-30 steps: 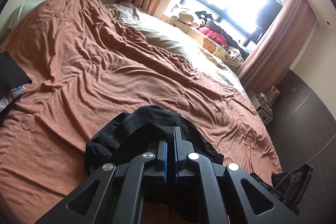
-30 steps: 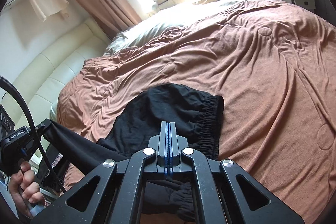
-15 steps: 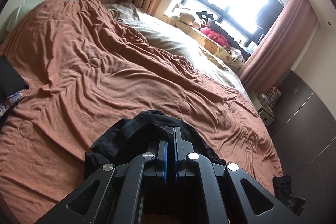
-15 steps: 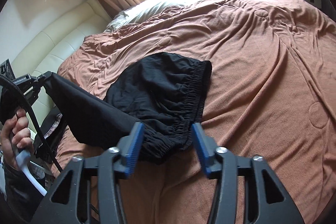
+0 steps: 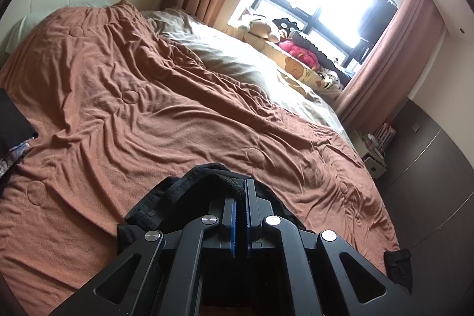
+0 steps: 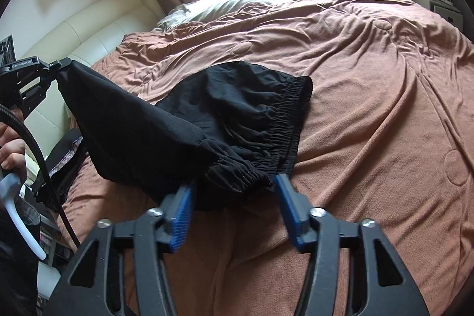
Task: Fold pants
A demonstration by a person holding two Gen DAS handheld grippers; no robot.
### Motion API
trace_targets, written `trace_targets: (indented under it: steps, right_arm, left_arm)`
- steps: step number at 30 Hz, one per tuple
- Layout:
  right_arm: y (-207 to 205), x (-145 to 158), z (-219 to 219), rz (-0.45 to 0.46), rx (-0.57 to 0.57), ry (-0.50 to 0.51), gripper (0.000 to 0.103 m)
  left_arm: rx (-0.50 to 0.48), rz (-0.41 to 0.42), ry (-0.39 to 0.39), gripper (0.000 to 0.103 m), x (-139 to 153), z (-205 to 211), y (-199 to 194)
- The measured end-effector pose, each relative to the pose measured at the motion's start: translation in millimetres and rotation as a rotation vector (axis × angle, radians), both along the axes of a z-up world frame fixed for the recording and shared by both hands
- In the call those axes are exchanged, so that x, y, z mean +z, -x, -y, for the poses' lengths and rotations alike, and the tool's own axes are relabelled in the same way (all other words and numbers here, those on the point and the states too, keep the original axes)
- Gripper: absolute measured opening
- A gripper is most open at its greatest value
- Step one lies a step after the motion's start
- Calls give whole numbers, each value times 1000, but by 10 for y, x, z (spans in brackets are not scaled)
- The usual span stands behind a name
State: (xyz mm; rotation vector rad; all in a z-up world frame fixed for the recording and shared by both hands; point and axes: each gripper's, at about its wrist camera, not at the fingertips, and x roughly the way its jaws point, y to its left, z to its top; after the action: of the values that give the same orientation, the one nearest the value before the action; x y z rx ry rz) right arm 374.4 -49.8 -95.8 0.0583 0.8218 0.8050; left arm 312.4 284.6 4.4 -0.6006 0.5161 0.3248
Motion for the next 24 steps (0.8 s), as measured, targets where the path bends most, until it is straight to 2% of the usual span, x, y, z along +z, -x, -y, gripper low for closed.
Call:
trace_targets:
  steps: [1,3,5,13,14,19,24]
  right_arm:
    - [-47,12,-36,7,-5,8,33]
    - [-116,71,-81,28,-11,-6,23]
    - [-187,147,-112,45,-15,-17,20]
    - [-488,258,-291,64,-23,-39,19]
    - [-553,257,-324,58,-25,-36,9]
    - [-926,215,-523,34,-32,-21,7]
    - [-1279,92,-707,3,-55,6,7]
  left_arm:
    - [1,-2,-5,4,10,-14,-26]
    - [1,-2,-10,4,33,-53,-90]
    - [3,-1,-19,4,60,-93,-163]
    - [-2,-11,-58,4,154,-313,-672]
    - [-5,-16,-67,4,147,-335,-757]
    - [-14,-50,-93,4,29,-471,-1195]
    - [-26,-103,-95,4,-239,-604,-1654]
